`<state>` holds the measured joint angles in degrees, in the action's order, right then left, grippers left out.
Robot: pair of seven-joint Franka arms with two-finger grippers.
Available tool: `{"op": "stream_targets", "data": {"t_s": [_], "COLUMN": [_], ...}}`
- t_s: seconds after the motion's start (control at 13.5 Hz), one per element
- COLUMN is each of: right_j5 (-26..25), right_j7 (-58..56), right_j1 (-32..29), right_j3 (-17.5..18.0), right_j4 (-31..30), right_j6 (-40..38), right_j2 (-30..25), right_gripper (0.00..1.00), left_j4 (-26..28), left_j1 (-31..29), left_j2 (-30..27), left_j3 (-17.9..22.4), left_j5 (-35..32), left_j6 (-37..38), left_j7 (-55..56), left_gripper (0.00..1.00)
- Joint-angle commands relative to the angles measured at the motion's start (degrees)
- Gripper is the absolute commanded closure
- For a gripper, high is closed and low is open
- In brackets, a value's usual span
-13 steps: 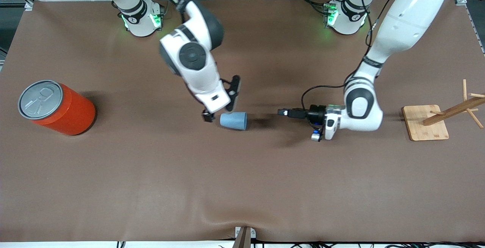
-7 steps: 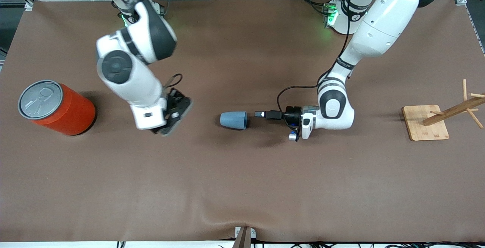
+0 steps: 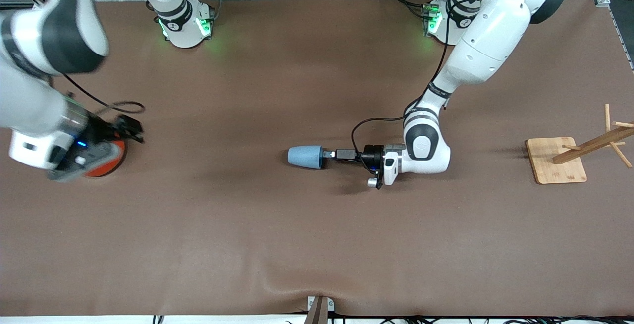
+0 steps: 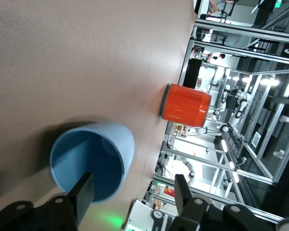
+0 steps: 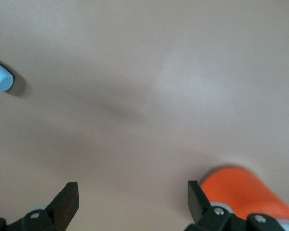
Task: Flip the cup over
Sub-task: 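Grasp the cup with the left gripper while the right gripper withdraws, then carry the blue cup with the left gripper toward the wooden stand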
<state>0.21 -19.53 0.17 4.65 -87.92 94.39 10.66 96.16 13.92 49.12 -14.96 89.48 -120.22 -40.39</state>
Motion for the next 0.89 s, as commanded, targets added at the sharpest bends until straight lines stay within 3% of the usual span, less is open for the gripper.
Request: {"op": "stream_targets", "data": {"t_s": [0.0, 0.3, 0.67, 0.74, 0.82], "right_j5": [0.8, 0.9, 4.7, 4.2, 3.7], "right_j7": [6.8, 10.6, 17.5, 17.9, 17.5], "right_j1": [-1.8, -1.0, -1.4, -1.2, -0.9], "right_j3": [-1.3, -7.4, -9.1, -9.1, -9.2], "right_j4": [-2.6, -2.4, -1.9, -1.4, -1.3], "right_j6": [-4.1, -6.4, -8.9, -10.3, -10.4], "right_j2": [-6.0, -10.8, -12.1, -12.2, -12.2], "right_gripper": [0.0, 0.0, 0.0, 0.0, 0.0], "left_j4": [-2.1, -4.7, -7.1, -7.3, -8.1], "left_j1": [2.2, 3.7, 6.2, 6.6, 6.6], "left_j2": [1.4, 3.3, 4.7, 4.7, 4.7], "left_j3": [0.2, 0.4, 0.5, 0.5, 0.5], "left_j5": [1.8, 2.0, 2.4, 2.4, 1.9], "left_j6": [-3.3, -4.8, -8.3, -9.1, -9.3], "left_j7": [-1.1, -1.1, -1.3, -1.3, -0.8], "left_gripper": [0.34, 0.42, 0.86, 1.0, 1.0]}}
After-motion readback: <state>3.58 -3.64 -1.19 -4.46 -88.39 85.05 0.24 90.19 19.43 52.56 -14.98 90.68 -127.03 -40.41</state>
